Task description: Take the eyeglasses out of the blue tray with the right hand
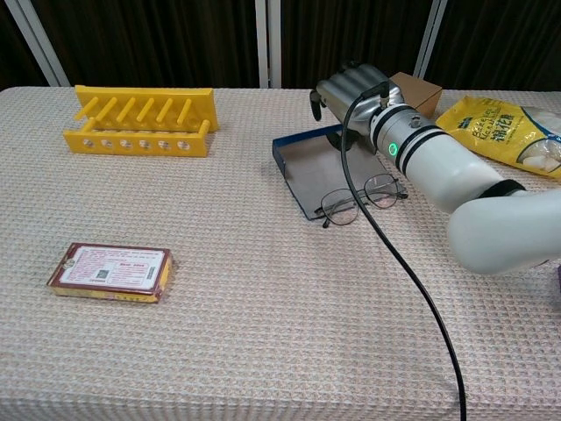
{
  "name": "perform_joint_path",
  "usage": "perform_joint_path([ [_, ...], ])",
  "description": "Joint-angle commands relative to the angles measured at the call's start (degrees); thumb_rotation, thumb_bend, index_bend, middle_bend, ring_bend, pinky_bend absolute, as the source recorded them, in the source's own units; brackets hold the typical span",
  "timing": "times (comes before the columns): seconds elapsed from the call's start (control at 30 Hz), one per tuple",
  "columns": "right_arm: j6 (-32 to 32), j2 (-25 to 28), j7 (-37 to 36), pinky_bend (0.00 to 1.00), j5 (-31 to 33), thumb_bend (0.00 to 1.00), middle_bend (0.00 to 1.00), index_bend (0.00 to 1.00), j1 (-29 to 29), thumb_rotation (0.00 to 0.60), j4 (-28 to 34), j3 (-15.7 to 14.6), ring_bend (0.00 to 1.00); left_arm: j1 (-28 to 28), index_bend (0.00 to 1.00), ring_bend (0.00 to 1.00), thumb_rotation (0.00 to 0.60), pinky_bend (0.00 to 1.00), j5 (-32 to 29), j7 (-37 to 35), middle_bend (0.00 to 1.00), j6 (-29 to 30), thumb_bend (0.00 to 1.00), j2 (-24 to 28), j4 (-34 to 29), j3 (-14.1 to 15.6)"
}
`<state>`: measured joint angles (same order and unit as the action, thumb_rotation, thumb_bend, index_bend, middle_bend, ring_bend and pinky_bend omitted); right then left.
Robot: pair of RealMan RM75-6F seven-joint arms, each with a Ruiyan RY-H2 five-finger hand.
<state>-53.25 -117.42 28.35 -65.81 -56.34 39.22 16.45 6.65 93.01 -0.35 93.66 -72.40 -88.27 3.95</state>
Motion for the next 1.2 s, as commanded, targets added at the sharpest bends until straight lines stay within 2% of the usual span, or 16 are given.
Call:
perform_joint_path([
  [0.03, 0.5, 3.9, 1.9, 0.00, 1.3, 0.31, 0.18, 0.01, 1.0, 0.600, 6.5, 0.9, 0.07, 0.1, 0.30, 0.12, 0.600, 0.14, -0.2, 0.0, 0.20, -0.1, 0.10, 0.0, 0.0, 0.0],
  [0.1, -0.4, 6.4, 1.2, 0.00, 0.5, 0.30, 0.17, 0.00, 2.4, 0.600, 10.5, 0.2, 0.06, 0.1, 0.30, 0.12, 0.600, 0.14, -0.1, 0.0, 0.20, 0.0, 0.10, 0.1, 0.0, 0.0],
  [0.17, -1.0, 9.9, -0.9, 0.00, -1.6, 0.30, 0.18, 0.04, 4.2, 0.600, 15.6, -1.5, 0.06, 0.1, 0.30, 0.12, 0.600, 0.14, 0.1, 0.0, 0.20, 0.2, 0.10, 0.1, 0.1, 0.1],
  [0.33, -0.3, 18.7, -4.6, 0.00, -6.3, 0.33, 0.22, 0.34, 8.2, 0.600, 26.3, -7.4, 0.06, 0.3, 0.30, 0.12, 0.600, 0.14, 0.1, -0.2, 0.20, 0.4, 0.10, 0.2, 0.2, 0.1],
  [0.4, -0.2, 21.3, -5.4, 0.00, -7.8, 0.33, 0.23, 0.40, 9.5, 0.600, 28.9, -9.4, 0.06, 0.4, 0.30, 0.12, 0.600, 0.14, 0.2, -0.2, 0.20, 0.6, 0.10, 0.1, 0.3, 0.1],
  [0.47, -0.3, 22.8, -6.3, 0.00, -9.0, 0.34, 0.24, 0.42, 10.4, 0.600, 30.0, -10.9, 0.06, 0.5, 0.30, 0.12, 0.600, 0.14, 0.2, -0.2, 0.20, 0.7, 0.10, 0.1, 0.3, 0.2],
  [0.67, 0.2, 22.2, -6.9, 0.00, -11.4, 0.34, 0.25, 0.42, 10.7, 0.600, 28.3, -12.6, 0.06, 0.5, 0.30, 0.12, 0.600, 0.14, 0.7, 0.3, 0.20, 1.0, 0.10, 0.1, -0.1, 0.2],
  [1.07, 0.8, 18.8, -8.7, 0.00, -14.0, 0.35, 0.26, 0.43, 10.0, 0.600, 24.2, -12.7, 0.06, 1.0, 0.30, 0.12, 0.600, 0.14, 0.3, 0.2, 0.20, 1.3, 0.10, 0.2, 0.0, 0.2],
  [1.2, 1.0, 18.2, -8.9, 0.00, -14.1, 0.36, 0.27, 0.46, 9.9, 0.600, 23.1, -12.6, 0.06, 0.9, 0.30, 0.12, 0.600, 0.14, 0.3, 0.1, 0.20, 1.2, 0.10, 0.2, 0.1, 0.2],
])
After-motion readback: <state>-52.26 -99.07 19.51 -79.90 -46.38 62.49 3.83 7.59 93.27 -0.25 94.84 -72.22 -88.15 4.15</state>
